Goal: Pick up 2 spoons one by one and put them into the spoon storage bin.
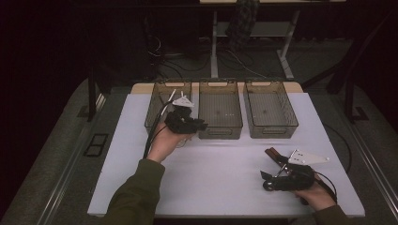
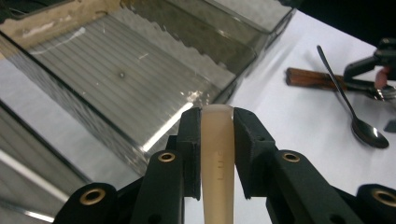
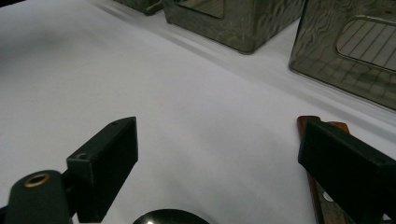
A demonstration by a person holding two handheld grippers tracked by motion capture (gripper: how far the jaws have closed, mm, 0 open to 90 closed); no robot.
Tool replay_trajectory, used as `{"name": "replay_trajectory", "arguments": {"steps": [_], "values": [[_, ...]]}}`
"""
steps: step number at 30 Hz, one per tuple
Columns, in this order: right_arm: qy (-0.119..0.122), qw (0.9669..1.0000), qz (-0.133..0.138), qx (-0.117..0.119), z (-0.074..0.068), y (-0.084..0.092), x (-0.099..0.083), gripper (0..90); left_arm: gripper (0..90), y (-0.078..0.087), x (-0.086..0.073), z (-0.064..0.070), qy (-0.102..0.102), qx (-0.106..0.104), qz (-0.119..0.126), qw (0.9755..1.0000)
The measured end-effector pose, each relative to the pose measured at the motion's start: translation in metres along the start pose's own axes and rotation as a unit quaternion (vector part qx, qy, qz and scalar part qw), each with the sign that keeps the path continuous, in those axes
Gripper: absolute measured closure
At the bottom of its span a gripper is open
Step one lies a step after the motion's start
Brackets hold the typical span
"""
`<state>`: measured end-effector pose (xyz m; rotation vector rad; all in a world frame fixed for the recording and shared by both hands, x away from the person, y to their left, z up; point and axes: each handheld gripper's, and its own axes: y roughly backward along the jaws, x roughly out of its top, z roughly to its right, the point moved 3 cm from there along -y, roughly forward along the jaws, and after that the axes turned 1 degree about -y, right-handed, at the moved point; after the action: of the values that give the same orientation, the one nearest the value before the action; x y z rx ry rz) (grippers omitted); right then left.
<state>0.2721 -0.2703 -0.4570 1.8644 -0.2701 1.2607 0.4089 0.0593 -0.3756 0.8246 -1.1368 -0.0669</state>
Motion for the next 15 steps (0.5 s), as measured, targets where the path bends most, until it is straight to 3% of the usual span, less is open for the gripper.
{"name": "replay_trajectory", "arguments": {"steps": [15], "values": [[-0.005, 1.0000, 0.007, 0.001, 0.001, 0.003, 0.001, 11.5, 72.8, -0.021, 0.036, -0.018, 0.003, 0.015, 0.011, 0.9998]]}}
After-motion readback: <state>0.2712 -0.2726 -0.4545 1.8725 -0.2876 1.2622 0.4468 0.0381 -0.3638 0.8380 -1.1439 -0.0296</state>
